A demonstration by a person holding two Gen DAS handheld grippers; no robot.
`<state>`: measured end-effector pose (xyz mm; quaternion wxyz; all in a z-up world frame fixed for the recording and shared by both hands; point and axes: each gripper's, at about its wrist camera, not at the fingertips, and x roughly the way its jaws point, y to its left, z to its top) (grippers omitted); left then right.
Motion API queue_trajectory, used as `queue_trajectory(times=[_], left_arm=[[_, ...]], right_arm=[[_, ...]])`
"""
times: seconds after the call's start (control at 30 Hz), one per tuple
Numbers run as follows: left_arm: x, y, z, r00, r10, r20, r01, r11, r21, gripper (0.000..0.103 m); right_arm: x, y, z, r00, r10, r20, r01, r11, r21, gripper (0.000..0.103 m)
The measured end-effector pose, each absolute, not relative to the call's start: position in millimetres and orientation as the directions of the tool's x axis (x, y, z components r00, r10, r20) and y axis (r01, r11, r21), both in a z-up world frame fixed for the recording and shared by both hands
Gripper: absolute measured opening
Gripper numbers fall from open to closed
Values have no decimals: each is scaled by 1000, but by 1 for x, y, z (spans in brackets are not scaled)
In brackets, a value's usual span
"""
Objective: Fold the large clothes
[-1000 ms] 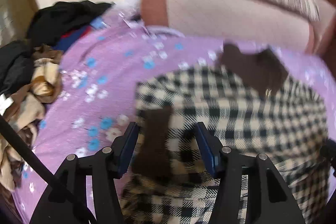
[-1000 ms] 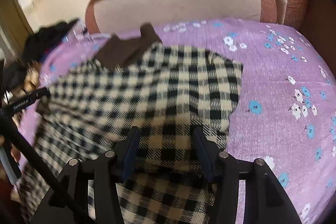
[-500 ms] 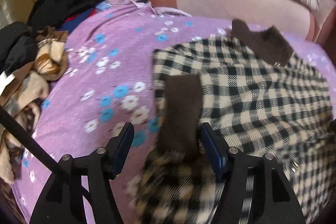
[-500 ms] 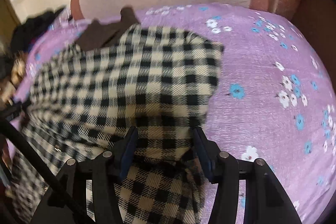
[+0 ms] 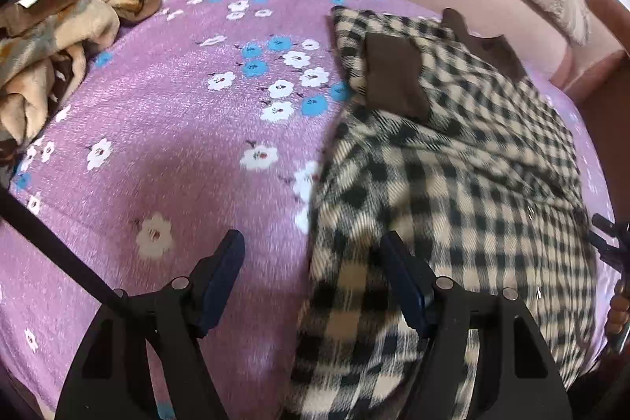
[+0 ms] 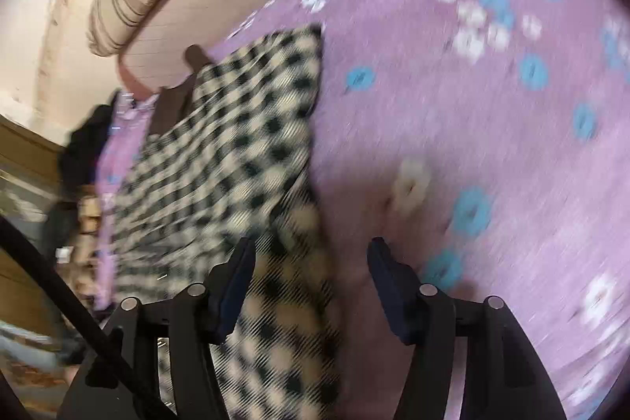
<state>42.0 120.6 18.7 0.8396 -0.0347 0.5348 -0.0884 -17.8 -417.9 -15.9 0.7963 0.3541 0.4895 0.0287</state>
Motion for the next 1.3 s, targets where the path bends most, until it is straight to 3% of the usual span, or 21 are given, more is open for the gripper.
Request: queue_trajectory(times=[0.07,0.3,0.6,0.83,1.17,1.3], left_arm=[[31,121,19,399,-219,-891,132,975,-180,69],[-19,130,19,335,-383,-861,171,923,-345,46],[-73,150,16,295,-531,-795,158,847,-507,43],[-111,156,15,297,-556,-777,184,831,-524,43],[-151,150,13,310,-524,-793,217,851,-477,47],[-163,145,13,338,-486,-806,217,873,-436,49]], right_arm=[[-26,-414,-19,511,439,-739,290,722,629,64],[-68,-390,-32,510,577,-638,256,606,753,64],[-138,-350,-38,499,686,-530,218,493,843,64],[-192,-328,-47,502,726,-469,224,415,882,64],[-228,-284,-41,476,682,-555,197,533,823,61],[-228,-271,-35,470,638,-610,184,605,774,53]])
